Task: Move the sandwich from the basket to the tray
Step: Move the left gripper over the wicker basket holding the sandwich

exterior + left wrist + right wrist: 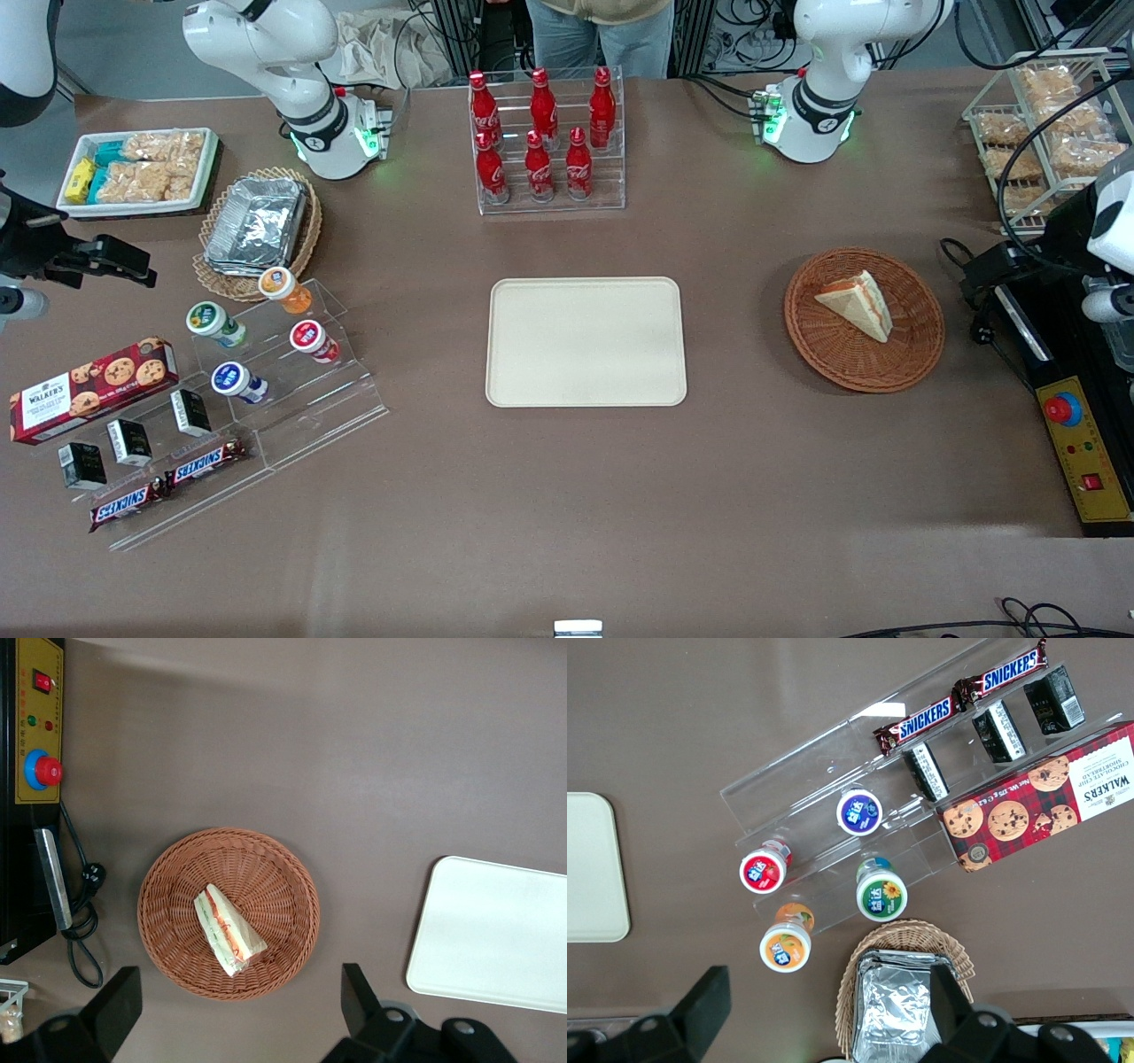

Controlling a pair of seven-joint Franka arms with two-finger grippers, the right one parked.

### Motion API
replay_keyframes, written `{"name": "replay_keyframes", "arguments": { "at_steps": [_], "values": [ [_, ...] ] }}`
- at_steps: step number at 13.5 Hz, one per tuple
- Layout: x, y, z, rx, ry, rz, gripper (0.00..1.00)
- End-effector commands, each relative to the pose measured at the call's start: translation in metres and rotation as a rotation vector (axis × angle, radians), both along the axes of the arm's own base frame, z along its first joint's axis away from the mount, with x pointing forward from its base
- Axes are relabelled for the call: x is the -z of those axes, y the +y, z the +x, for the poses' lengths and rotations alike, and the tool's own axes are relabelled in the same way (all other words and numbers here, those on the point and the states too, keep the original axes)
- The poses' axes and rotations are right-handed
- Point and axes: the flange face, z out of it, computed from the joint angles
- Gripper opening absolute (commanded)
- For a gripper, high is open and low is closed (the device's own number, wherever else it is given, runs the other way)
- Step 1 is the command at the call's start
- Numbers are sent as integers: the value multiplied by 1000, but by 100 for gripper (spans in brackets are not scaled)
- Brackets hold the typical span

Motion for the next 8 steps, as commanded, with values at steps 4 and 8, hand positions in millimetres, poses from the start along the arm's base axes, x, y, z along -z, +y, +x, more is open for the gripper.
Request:
{"name": "replay_keyframes", "arguments": {
  "at_steps": [4, 8],
  "values": [
    [-13, 3, -11, 2, 15, 18, 100],
    [-9, 5, -16, -76, 51, 44, 100]
  ]
}}
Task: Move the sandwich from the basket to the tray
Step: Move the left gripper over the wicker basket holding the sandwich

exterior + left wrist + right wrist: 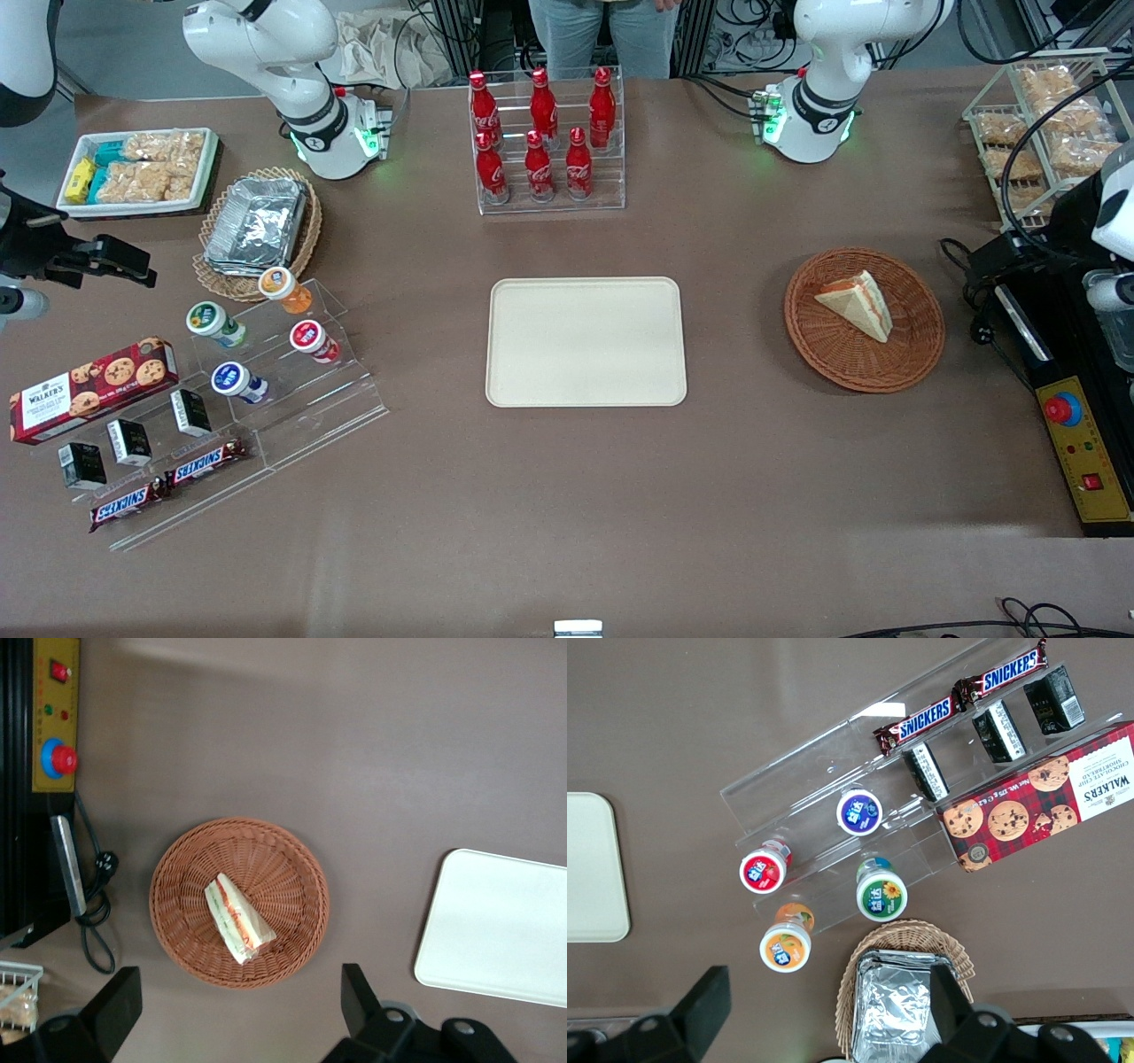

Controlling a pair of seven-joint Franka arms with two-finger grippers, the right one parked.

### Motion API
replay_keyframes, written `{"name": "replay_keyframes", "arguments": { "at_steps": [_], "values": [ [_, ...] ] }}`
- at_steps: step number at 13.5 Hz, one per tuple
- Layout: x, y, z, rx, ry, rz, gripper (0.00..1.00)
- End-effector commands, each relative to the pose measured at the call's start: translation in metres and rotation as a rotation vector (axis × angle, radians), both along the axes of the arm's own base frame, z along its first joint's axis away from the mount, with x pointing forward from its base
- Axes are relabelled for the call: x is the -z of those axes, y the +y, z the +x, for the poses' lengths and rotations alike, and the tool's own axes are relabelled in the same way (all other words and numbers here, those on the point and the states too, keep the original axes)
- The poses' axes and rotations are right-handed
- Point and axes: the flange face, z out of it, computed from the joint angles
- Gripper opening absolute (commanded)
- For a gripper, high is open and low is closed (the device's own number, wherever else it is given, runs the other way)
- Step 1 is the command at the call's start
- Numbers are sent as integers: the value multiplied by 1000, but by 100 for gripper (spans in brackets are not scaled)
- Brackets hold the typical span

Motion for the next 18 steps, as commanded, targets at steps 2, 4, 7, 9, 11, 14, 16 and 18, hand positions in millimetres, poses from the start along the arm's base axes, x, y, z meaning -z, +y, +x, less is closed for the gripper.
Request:
{"name": "replay_keyframes", "arguments": {
  "at_steps": [2, 4, 7, 9, 11, 14, 16, 18],
  "values": [
    [-2, 2, -23, -99, 34, 27, 100],
    [4, 4, -42, -197, 51, 38, 100],
    [31, 2, -67, -256, 94, 53, 100],
    [47, 1, -82, -310, 82, 60, 100],
    [66, 1, -95, -358, 82, 70, 100],
    [94, -2, -118, -432, 49, 76, 100],
    [109, -2, -124, -464, 47, 81, 100],
    [123, -1, -123, -493, 49, 82, 100]
  ]
}}
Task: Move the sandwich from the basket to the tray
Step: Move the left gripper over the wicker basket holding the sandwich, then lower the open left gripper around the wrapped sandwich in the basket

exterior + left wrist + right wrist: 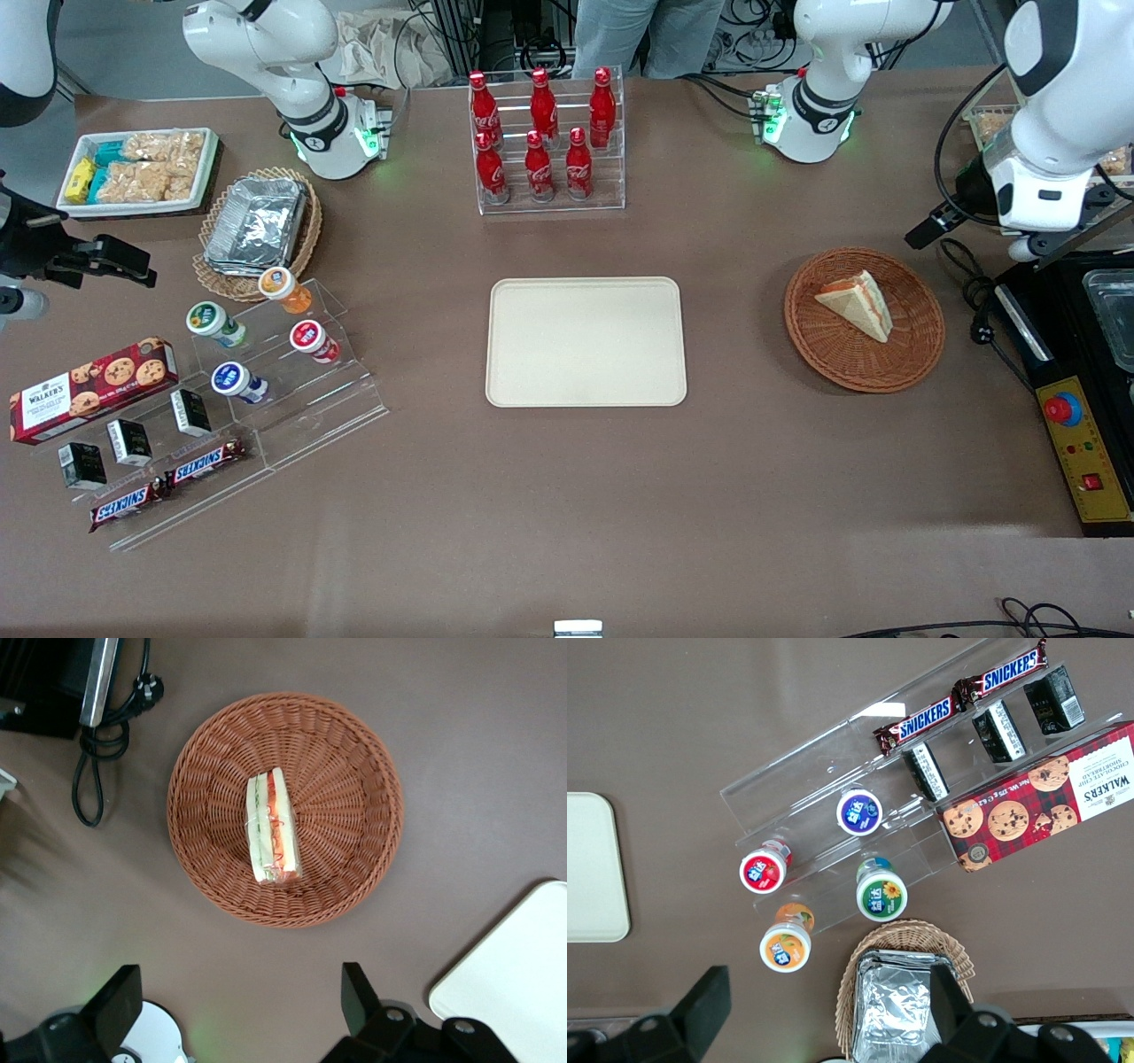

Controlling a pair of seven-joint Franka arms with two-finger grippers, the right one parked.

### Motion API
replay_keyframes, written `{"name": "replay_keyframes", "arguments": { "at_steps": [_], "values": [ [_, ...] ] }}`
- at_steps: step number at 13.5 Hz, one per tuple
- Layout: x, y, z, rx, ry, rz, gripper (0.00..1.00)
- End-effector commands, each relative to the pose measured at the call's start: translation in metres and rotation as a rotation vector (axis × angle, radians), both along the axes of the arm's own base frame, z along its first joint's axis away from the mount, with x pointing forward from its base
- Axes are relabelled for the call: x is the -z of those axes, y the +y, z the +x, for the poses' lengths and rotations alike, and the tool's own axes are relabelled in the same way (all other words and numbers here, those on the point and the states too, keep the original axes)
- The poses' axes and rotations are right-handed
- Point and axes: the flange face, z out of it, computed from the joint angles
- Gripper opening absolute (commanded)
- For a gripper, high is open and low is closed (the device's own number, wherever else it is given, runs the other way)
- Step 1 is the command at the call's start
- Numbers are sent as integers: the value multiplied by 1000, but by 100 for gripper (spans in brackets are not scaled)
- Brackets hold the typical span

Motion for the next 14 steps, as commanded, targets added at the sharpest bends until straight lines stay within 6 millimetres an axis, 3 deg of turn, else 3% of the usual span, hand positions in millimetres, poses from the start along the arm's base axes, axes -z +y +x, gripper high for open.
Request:
{"name": "replay_keyframes", "arguments": {
  "at_steps": [1, 8, 14],
  "values": [
    [18, 1, -12, -49, -20, 23, 100],
    [114, 5, -32, -91, -39, 21, 100],
    [188, 4, -27, -158, -73, 9, 100]
  ]
}}
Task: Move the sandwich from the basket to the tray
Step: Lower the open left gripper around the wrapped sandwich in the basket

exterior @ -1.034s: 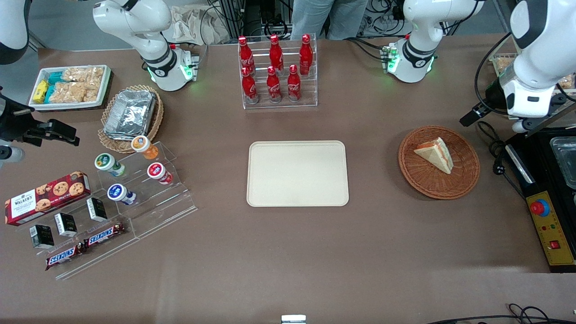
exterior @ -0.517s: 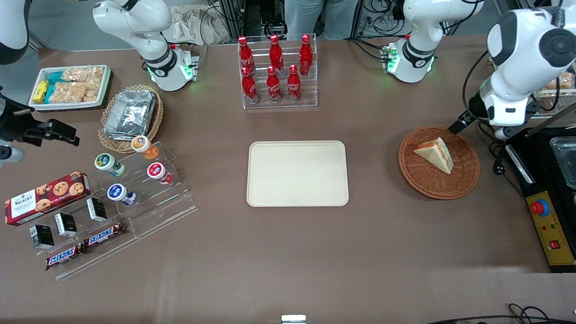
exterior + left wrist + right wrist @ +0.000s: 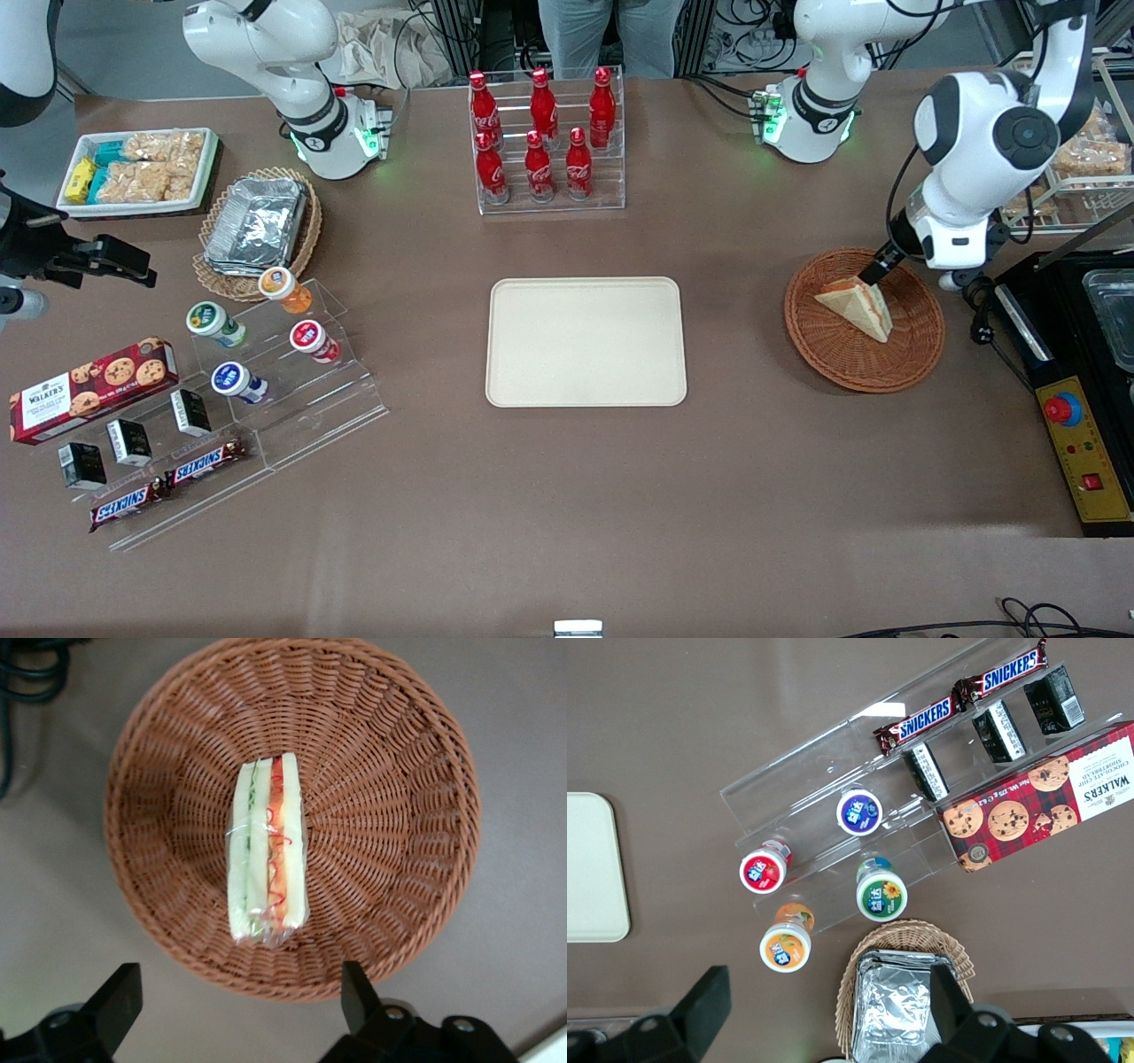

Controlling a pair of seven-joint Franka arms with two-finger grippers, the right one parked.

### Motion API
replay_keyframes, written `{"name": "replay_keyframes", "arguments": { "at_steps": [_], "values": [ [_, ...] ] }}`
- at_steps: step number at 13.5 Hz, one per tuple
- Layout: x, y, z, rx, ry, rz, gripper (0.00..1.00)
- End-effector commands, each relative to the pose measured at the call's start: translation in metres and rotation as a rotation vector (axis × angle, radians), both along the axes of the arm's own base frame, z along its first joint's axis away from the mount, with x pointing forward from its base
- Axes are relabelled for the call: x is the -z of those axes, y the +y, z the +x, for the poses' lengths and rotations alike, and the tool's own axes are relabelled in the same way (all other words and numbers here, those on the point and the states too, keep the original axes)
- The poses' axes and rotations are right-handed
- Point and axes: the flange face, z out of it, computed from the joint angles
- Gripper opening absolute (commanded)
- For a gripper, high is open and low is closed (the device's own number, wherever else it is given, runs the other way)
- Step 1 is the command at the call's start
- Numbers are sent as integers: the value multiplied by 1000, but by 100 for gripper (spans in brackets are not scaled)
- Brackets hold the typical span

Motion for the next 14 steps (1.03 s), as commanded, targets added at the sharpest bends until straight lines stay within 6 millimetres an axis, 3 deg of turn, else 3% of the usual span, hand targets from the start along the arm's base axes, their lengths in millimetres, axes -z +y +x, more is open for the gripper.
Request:
{"name": "replay_keyframes", "arguments": {
  "at_steps": [1, 8, 12, 14],
  "values": [
    [32, 0, 0, -21, -11, 4, 100],
    [59, 2, 5, -19, -6, 3, 100],
    [64, 4, 5, -13, -2, 8, 100],
    [66, 15, 6, -38, -8, 8, 100]
  ]
}}
